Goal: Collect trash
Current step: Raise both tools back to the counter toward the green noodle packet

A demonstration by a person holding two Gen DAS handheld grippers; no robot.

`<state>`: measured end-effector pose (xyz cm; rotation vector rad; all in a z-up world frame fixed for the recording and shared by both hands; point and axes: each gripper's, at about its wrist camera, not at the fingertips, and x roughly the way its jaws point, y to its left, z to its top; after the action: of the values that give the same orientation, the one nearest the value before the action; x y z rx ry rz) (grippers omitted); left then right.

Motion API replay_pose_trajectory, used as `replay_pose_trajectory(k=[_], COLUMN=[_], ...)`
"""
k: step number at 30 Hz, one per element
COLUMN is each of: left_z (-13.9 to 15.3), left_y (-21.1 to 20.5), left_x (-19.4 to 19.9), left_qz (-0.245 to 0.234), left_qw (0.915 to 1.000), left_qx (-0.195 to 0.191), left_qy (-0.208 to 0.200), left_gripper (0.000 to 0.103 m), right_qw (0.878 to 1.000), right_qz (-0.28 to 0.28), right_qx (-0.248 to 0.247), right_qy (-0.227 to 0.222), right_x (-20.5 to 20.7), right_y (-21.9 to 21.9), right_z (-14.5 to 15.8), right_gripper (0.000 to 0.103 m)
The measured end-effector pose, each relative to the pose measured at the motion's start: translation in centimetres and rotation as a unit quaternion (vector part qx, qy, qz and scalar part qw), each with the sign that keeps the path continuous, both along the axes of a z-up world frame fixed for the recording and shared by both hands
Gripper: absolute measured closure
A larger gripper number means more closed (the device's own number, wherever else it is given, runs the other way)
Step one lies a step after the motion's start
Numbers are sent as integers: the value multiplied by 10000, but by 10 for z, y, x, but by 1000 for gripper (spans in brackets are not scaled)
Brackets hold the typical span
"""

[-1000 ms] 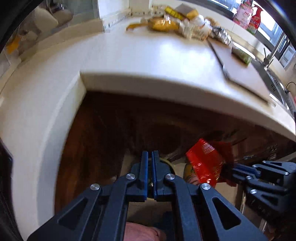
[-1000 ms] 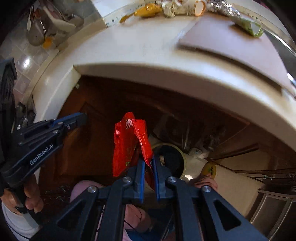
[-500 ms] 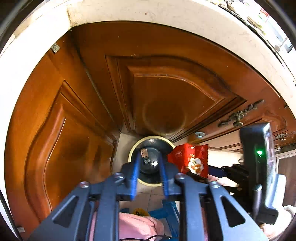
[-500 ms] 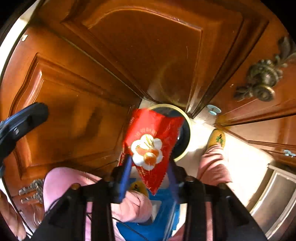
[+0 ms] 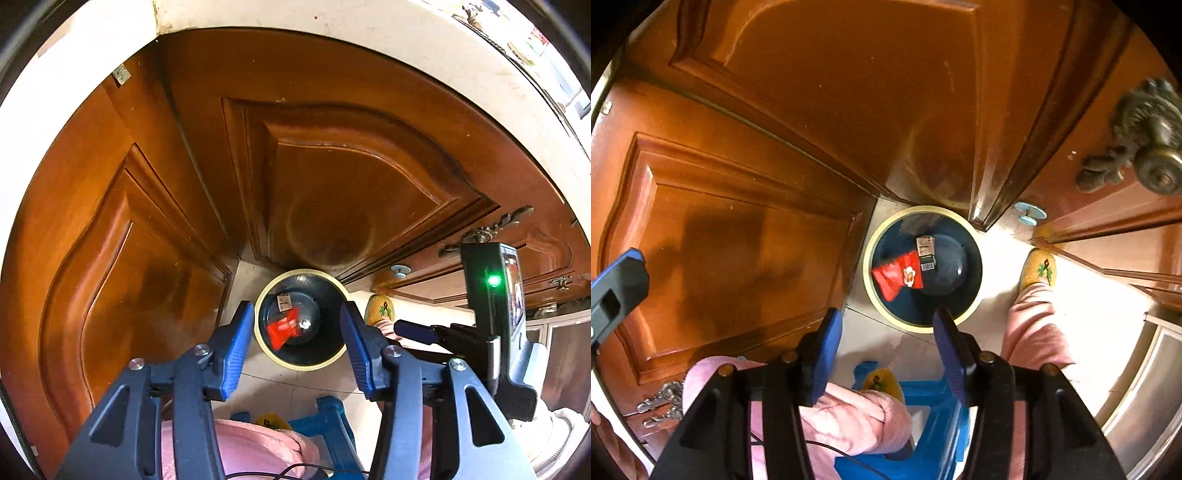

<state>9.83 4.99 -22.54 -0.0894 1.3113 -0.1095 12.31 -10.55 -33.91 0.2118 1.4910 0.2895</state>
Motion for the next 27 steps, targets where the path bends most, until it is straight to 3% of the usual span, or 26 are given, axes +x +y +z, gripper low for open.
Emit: replay_pose_trajectory(k=[4, 8, 12, 21, 27], left_z=[5, 22, 48, 105, 153], left_y=[-2, -4, -6, -14, -30], left_x=[1, -1, -4, -3, 18], left_qz=[-22, -86, -113, -291, -602], left_qw=[10000, 9992, 9967, 9927, 9887], left_qx=[-41, -186, -319, -525, -442], left_qy=[-84, -334, -738, -1050, -1296], left_gripper=[53, 53, 53, 53, 53], right_qw=[9995, 9970, 9919, 9767, 9623], right_qz=[66, 86, 70, -74, -158], right_qx=[104, 86, 142, 235, 125], right_qy=[-295, -761, -1257, -2134, -2713], right_x=[-6, -14, -24, -40, -25], right_y=[-8, -18, -32, -63, -92], right_z=[24, 69, 119, 213, 272], right_gripper=[51, 51, 51, 51, 51])
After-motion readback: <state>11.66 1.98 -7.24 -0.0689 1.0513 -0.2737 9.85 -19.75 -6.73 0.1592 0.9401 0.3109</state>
